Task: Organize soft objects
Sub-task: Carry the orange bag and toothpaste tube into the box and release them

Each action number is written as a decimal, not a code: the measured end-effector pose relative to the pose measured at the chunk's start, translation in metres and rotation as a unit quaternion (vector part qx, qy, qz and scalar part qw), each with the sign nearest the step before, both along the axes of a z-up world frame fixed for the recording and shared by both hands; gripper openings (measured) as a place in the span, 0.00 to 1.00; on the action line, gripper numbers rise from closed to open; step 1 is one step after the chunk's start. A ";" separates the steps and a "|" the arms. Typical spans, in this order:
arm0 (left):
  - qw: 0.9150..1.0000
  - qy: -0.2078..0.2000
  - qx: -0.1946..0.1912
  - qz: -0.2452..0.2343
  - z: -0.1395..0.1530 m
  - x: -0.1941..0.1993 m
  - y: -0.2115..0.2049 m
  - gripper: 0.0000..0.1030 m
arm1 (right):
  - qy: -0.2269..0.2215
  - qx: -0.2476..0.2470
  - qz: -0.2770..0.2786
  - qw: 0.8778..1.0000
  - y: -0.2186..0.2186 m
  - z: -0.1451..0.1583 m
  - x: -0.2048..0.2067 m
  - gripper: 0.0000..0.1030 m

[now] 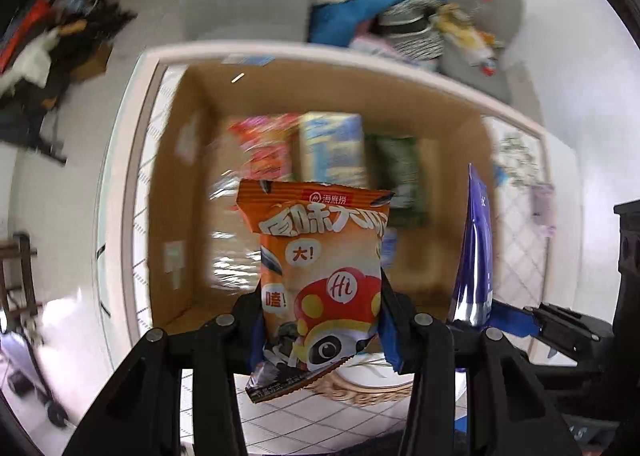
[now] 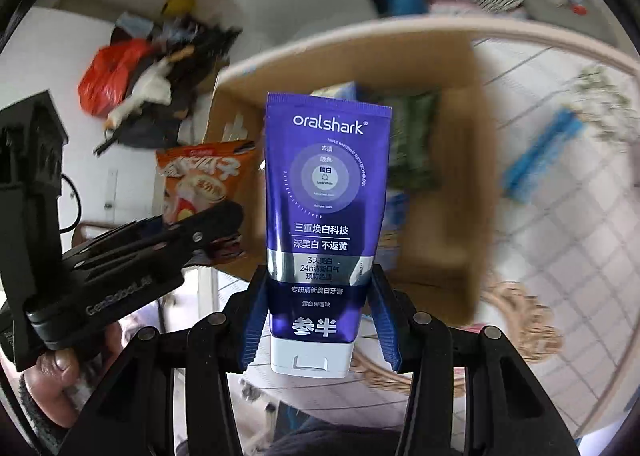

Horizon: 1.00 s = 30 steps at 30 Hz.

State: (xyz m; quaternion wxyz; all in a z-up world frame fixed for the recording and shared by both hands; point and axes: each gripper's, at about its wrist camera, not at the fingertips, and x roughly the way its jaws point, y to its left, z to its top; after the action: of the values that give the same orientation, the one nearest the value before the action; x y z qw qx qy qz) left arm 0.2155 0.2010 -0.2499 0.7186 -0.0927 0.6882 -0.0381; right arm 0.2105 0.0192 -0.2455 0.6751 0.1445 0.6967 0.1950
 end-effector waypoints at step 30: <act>0.986 0.166 0.004 -0.004 -0.122 0.023 0.036 0.43 | 0.066 -0.105 0.038 0.992 0.111 -0.133 0.028 0.49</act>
State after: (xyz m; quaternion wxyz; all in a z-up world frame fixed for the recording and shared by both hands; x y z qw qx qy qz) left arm 0.2387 0.2369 -0.3715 0.5947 -0.0921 0.7984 -0.0220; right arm 0.2384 0.1304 -0.3780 0.6314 0.0591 0.7611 0.1360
